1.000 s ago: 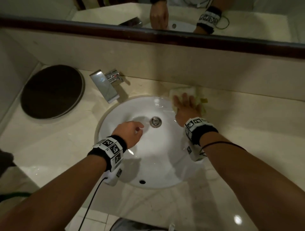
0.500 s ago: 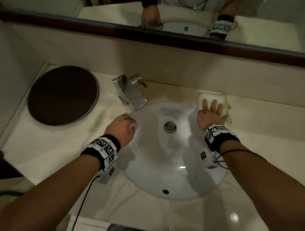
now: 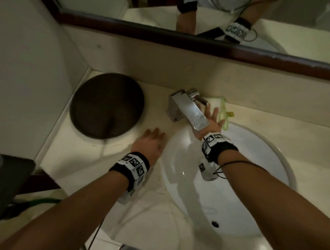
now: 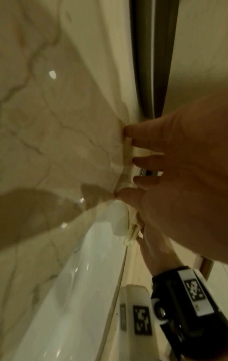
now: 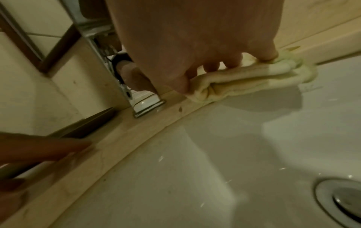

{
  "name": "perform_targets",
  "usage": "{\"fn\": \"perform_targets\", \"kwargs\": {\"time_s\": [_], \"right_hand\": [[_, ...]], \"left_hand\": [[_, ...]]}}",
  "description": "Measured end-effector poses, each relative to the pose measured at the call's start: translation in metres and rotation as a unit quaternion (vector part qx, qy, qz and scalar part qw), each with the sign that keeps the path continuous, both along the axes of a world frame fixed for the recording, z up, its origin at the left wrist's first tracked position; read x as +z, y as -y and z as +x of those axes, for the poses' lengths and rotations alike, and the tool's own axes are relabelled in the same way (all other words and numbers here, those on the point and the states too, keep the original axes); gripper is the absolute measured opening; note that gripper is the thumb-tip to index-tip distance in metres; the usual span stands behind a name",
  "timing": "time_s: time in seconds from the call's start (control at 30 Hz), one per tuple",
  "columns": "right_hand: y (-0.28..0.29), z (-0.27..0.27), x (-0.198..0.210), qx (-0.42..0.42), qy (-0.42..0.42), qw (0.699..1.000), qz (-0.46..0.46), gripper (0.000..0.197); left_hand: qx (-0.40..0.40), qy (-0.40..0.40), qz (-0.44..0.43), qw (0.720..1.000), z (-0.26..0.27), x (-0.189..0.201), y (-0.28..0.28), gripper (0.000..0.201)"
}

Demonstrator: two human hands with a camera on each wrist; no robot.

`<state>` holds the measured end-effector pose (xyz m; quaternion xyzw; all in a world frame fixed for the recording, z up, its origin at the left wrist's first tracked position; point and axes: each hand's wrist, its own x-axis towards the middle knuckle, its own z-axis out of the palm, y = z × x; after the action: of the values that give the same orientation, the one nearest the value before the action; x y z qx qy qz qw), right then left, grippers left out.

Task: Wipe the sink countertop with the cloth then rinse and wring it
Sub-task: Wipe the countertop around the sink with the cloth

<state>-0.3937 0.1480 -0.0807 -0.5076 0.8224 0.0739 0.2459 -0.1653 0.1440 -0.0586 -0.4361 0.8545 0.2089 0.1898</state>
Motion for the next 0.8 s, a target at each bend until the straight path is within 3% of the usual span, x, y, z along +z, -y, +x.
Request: {"fn": "perform_targets", "kwargs": {"time_s": [0.07, 0.23, 0.37, 0.5, 0.7, 0.8], "right_hand": [[0.000, 0.003, 0.000, 0.014, -0.005, 1.000, 0.006, 0.075], [-0.019, -0.026, 0.000, 0.000, -0.019, 1.000, -0.014, 0.057], [-0.046, -0.072, 0.002, -0.098, -0.009, 0.995, 0.000, 0.053], [-0.064, -0.112, 0.008, -0.168, -0.001, 0.986, 0.014, 0.053], [-0.040, -0.092, 0.013, -0.202, 0.020, 0.979, 0.024, 0.054], [-0.020, -0.064, 0.015, -0.172, 0.023, 0.984, 0.030, 0.055]], "left_hand": [[-0.027, 0.021, 0.007, 0.999, 0.001, -0.002, 0.001, 0.059], [0.025, 0.005, -0.001, 1.000, -0.004, 0.003, 0.002, 0.052], [-0.033, 0.089, 0.037, 0.995, -0.007, -0.004, 0.010, 0.065], [-0.043, 0.099, 0.035, 0.994, -0.011, -0.001, 0.012, 0.069], [-0.039, 0.085, 0.044, 0.995, -0.011, 0.000, 0.014, 0.066], [-0.039, 0.080, 0.039, 0.995, -0.011, 0.000, 0.013, 0.066]]}}
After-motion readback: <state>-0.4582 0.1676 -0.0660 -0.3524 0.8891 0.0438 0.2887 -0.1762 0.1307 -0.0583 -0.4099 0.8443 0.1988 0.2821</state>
